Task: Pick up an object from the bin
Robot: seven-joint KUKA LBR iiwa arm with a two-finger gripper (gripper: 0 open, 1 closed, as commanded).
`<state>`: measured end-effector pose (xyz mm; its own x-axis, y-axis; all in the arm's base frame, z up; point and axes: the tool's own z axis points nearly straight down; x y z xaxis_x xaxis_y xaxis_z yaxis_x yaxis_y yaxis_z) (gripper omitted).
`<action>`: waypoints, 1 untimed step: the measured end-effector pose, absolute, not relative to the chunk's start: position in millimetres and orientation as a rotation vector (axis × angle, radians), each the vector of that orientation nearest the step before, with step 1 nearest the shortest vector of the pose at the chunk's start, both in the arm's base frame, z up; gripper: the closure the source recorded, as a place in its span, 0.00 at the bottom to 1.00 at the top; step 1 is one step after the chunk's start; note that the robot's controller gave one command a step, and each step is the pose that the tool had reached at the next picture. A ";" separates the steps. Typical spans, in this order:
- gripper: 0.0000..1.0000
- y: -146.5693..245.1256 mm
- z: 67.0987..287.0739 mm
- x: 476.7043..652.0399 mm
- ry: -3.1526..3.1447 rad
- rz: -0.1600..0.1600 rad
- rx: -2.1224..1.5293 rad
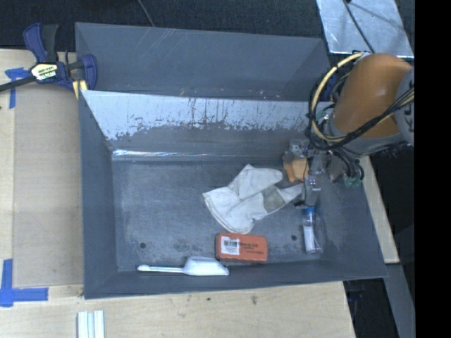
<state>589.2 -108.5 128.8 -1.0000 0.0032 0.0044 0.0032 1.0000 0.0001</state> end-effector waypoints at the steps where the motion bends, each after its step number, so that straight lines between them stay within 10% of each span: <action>1: 0.00 -108.3 133.7 591.1 -3.145 0.002 -0.002</action>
Offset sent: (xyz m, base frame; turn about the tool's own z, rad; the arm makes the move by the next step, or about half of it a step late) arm 0.0201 0.0445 -0.0540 -0.1451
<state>591.1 -108.3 133.7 -1.0000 0.0010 -0.0036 0.0010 1.0000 -0.0010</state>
